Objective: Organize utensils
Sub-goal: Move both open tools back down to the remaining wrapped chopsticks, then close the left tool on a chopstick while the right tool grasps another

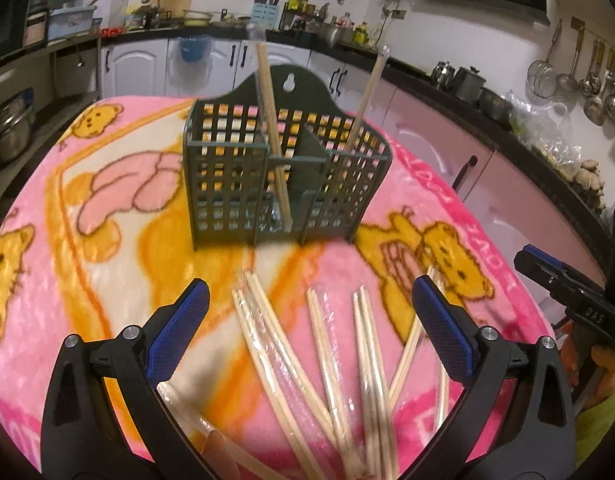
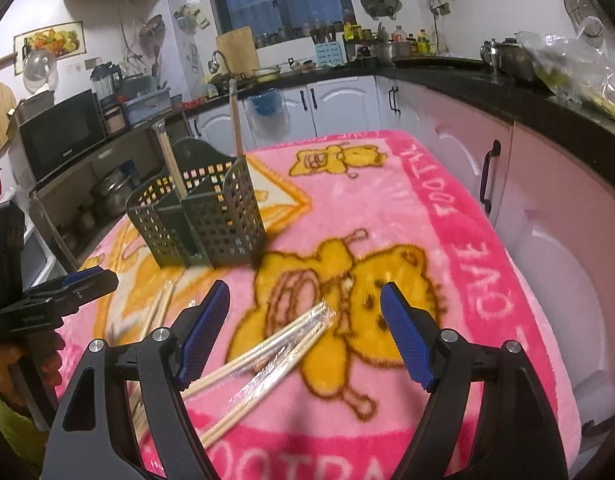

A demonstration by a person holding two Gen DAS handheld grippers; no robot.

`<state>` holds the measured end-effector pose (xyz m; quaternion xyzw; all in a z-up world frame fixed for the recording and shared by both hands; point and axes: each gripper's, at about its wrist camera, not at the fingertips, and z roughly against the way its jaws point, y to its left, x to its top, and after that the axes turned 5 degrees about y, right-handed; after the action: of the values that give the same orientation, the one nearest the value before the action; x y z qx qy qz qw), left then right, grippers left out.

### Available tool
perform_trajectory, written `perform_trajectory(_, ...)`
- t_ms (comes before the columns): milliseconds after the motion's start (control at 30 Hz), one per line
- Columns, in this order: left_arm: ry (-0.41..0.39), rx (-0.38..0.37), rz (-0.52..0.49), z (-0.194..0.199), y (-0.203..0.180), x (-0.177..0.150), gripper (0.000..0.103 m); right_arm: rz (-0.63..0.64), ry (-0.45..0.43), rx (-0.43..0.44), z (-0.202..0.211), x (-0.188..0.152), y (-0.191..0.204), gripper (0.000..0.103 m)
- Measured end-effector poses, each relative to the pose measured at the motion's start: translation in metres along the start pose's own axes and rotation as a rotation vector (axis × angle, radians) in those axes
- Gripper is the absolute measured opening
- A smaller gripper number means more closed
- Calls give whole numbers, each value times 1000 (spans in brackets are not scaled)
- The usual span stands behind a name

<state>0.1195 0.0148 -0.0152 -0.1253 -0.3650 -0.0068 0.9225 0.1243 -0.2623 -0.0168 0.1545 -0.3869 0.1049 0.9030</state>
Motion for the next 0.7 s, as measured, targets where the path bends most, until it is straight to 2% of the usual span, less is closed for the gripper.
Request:
perform_trajectory(167, 38, 14, 21, -8, 10, -10, 93, 20, 33, 33, -8, -8, 10, 75)
perform_trajectory(333, 68, 25, 42, -15, 20, -17, 92, 39, 91, 88, -27, -14, 26, 67)
perform_trajectory(433, 88, 16, 68, -19, 29, -19, 76, 52, 117, 123, -36, -16, 36, 62)
perform_trajectory(500, 99, 18, 88, -22, 35, -22, 58, 55, 142, 153, -44, -17, 43, 52)
perform_trajectory(567, 127, 4, 115, -27, 40, -24, 46, 51, 175, 186, -55, -18, 48, 45)
perform_trajectory(700, 180, 6, 139, -37, 46, -28, 31, 52, 227, 200, -72, -18, 57, 39)
